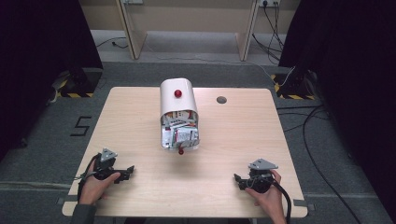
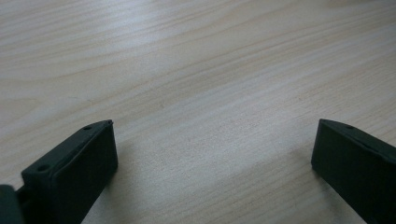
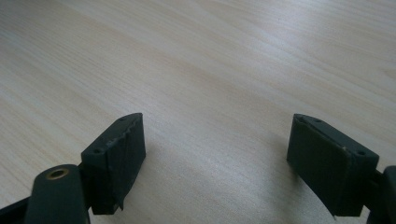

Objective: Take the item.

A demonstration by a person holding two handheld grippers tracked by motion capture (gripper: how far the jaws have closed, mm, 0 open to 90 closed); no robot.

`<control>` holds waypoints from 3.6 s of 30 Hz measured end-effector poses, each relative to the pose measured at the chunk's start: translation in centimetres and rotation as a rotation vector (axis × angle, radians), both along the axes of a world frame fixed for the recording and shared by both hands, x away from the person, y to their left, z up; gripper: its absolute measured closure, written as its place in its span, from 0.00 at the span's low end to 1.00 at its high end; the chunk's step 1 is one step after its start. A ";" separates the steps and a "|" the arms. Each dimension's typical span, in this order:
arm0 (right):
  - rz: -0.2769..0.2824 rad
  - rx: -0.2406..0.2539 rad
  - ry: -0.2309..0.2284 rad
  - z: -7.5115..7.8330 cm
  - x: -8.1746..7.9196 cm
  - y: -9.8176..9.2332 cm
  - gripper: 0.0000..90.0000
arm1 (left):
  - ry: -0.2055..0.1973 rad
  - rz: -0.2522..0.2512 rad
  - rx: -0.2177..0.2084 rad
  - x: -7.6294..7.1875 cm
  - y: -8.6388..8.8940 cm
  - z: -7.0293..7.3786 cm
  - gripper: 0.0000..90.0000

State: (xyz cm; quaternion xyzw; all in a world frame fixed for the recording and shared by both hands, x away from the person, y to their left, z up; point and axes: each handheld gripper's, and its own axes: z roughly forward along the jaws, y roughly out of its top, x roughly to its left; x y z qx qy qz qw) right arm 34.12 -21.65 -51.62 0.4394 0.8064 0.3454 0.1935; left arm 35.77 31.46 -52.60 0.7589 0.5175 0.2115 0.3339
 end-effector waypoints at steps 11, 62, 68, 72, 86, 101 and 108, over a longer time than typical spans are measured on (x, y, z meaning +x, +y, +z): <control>0.016 -0.019 -0.035 0.4 -0.2 0.2 0.29 | 0.000 0.000 0.000 0.0 0.0 0.0 0.00; 0.311 0.098 -0.290 11.4 -0.6 6.6 0.48 | 0.000 0.003 0.000 0.1 0.0 0.0 0.00; 0.344 0.121 -0.304 12.2 -0.4 7.5 0.50 | -0.002 0.005 -0.003 0.1 0.0 0.0 0.00; 0.364 0.135 -0.306 12.7 -0.2 8.2 0.51 | -0.002 0.005 -0.003 0.1 0.0 0.0 0.00; 0.415 0.150 -0.321 13.6 0.9 10.3 0.54 | -0.002 0.005 -0.003 0.1 0.0 0.0 0.00; 0.478 0.148 -0.321 14.0 2.3 12.9 0.58 | -0.002 0.005 -0.003 0.1 0.0 0.0 0.00; 0.507 0.127 -0.305 13.8 3.2 14.1 0.62 | -0.002 0.005 -0.003 0.1 0.0 0.0 0.00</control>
